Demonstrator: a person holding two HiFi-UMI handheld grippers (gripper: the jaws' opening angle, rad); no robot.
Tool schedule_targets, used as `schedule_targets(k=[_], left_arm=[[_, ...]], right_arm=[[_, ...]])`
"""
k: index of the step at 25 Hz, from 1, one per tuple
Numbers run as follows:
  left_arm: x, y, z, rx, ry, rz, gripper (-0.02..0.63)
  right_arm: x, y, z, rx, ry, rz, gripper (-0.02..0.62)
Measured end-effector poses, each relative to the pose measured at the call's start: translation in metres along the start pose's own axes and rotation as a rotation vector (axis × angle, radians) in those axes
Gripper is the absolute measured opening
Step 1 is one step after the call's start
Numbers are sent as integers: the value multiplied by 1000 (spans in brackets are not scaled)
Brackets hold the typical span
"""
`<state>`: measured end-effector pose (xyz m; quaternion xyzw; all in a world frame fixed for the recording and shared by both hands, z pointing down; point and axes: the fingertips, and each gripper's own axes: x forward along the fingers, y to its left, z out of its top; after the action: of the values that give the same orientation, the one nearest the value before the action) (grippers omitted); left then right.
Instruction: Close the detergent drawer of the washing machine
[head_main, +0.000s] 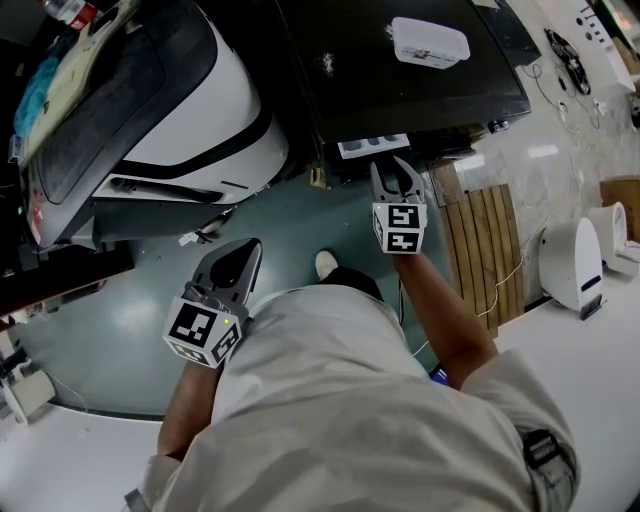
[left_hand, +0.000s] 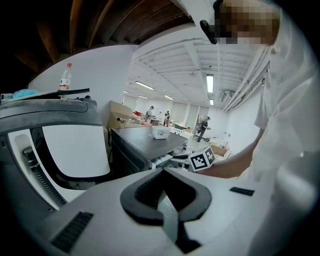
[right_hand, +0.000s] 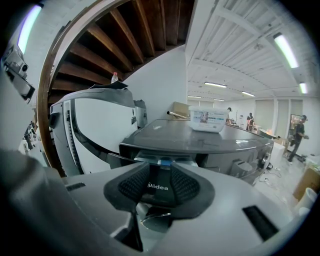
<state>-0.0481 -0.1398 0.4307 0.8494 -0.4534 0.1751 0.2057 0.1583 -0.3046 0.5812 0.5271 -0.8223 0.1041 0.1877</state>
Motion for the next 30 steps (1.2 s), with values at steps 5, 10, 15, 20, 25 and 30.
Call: schedule_targets(k=[5, 10, 15, 20, 25, 30], left_arm=[[1, 2, -1, -9, 3, 4, -2], [2, 5, 0, -14, 5, 9, -2], [5, 6, 0, -13, 6, 11, -2], [5, 6, 2, -11, 8, 16, -2], [4, 8, 2, -14, 9, 20, -2], [4, 11, 1, -17, 8, 20, -2]], right_arm=[[7, -1, 3, -5, -5, 0, 126], [12, -2, 6, -7, -6, 2, 125], [18, -3, 8, -13, -14, 6, 125], [21, -4, 10, -13, -14, 9, 125], [25, -4, 12, -14, -18, 8, 125], [27, -4, 12, -17, -19, 5, 124]])
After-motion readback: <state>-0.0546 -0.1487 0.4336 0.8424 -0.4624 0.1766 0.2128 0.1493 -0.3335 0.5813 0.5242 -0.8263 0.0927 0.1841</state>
